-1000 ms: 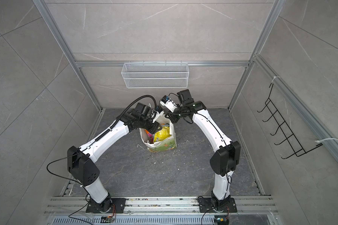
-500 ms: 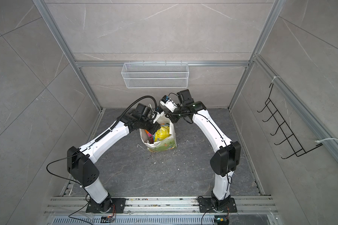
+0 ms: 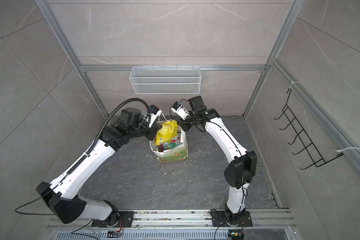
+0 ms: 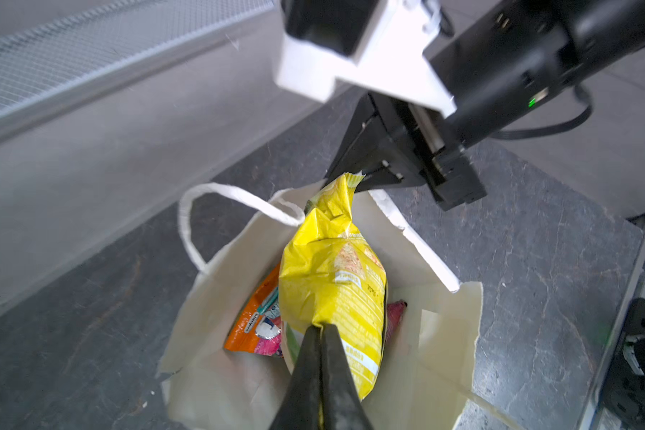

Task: Take the snacks out of the paper bag
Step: Pick up the snack from the paper bag, then place the snack at the top-left of the table.

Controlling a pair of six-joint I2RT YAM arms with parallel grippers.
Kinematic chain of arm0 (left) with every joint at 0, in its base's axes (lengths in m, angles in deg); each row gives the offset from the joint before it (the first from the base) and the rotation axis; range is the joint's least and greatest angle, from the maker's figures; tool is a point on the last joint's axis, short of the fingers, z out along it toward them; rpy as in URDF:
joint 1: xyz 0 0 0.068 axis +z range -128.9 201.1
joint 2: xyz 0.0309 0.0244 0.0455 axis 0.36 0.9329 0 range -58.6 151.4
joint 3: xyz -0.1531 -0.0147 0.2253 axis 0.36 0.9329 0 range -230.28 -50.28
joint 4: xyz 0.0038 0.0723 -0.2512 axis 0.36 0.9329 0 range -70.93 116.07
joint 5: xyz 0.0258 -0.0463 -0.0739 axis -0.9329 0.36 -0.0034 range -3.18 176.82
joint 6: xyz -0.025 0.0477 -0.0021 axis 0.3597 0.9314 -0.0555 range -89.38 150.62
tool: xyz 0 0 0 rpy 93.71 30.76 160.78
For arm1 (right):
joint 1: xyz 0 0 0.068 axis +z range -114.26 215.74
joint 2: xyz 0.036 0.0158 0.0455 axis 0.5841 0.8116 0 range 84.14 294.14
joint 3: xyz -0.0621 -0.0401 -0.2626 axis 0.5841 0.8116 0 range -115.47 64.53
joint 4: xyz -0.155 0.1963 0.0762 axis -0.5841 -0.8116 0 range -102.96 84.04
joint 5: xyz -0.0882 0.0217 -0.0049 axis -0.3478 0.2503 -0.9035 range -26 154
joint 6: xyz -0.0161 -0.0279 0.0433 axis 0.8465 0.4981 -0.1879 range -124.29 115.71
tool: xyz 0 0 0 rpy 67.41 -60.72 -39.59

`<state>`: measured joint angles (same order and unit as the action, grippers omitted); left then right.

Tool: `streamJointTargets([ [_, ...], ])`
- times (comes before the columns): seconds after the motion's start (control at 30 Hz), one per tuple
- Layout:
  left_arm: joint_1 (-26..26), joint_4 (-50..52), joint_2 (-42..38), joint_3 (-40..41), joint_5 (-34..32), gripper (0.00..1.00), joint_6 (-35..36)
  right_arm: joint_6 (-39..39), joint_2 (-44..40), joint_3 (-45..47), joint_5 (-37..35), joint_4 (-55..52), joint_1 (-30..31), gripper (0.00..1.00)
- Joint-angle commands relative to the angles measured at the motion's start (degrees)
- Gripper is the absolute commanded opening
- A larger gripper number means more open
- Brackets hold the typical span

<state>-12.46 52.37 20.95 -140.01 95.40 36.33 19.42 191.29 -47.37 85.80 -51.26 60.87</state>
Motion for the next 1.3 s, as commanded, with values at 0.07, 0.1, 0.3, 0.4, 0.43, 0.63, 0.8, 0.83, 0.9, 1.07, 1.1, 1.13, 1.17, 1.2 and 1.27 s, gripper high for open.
streamJointTargets([
  [0.07,5.28,-6.14,-8.93,1.54,0.72,0.0,-2.55,-1.82,-4.29,1.3,-1.22,3.9,0.14,0.0],
  [0.1,6.03,-7.36,-10.5,2.42,0.15,0.0,-2.51,-1.79,-4.41,1.52,-1.39,4.13,0.1,0.0],
  [0.3,13.69,-12.42,-17.8,8.67,-9.88,0.0,-5.47,-1.89,-4.42,1.52,-3.03,3.8,-0.17,0.0],
  [0.4,22.4,-18.2,-19.29,15.73,-9.09,0.0,-12.98,-1.83,-4.49,1.71,-3.26,3.58,-0.16,0.0],
  [0.43,24.86,-20.35,-19.17,18.3,-8.58,0.0,-14.62,-2.02,-4.5,1.86,-3.26,3.86,-0.21,0.0],
  [0.63,28.38,-23.54,-8.09,23.46,-12.99,0.0,-14.16,-2.62,-4.16,2.35,-3.23,4.22,-0.22,0.0],
  [0.8,28.95,-25.34,1.14,23.24,-14.92,0.0,-11.16,-2.52,-3.93,2.47,-3.74,3.75,-0.18,0.0],
  [0.83,28.78,-23.49,3.43,21.81,-18.02,0.0,-9.23,-2.52,-3.9,2.34,-3.78,3.54,-0.21,0.0],
  [0.9,28.29,-21.35,7.32,19.6,-24.33,0.0,-5.41,-2.46,-3.88,2.24,-3.87,3.33,-0.22,0.0],
  [1.07,27.0,-17.83,16.87,13.96,-36.07,0.0,4.21,-2.76,-3.51,2.1,-3.79,3.49,-0.22,0.0],
  [1.1,26.48,-17.71,18.24,13.29,-38.2,0.0,6.15,-2.79,-3.3,1.96,-3.78,3.47,-0.19,0.0],
  [1.13,25.91,-18.07,19.56,12.77,-40.09,0.0,8.45,-2.9,-3.05,1.73,-3.68,3.44,-0.22,0.0],
  [1.17,25.45,-18.66,20.91,12.38,-41.56,0.0,10.46,-2.96,-2.92,1.62,-3.7,3.34,-0.28,0.0],
  [1.2,25.23,-19.82,21.83,12.39,-41.76,0.0,12.45,-3.0,-2.78,1.67,-3.7,3.3,-0.19,0.0],
  [1.27,25.17,-22.15,23.76,12.68,-41.56,0.0,16.02,-3.02,-2.57,1.68,-3.7,3.34,-0.2,0.0],
])
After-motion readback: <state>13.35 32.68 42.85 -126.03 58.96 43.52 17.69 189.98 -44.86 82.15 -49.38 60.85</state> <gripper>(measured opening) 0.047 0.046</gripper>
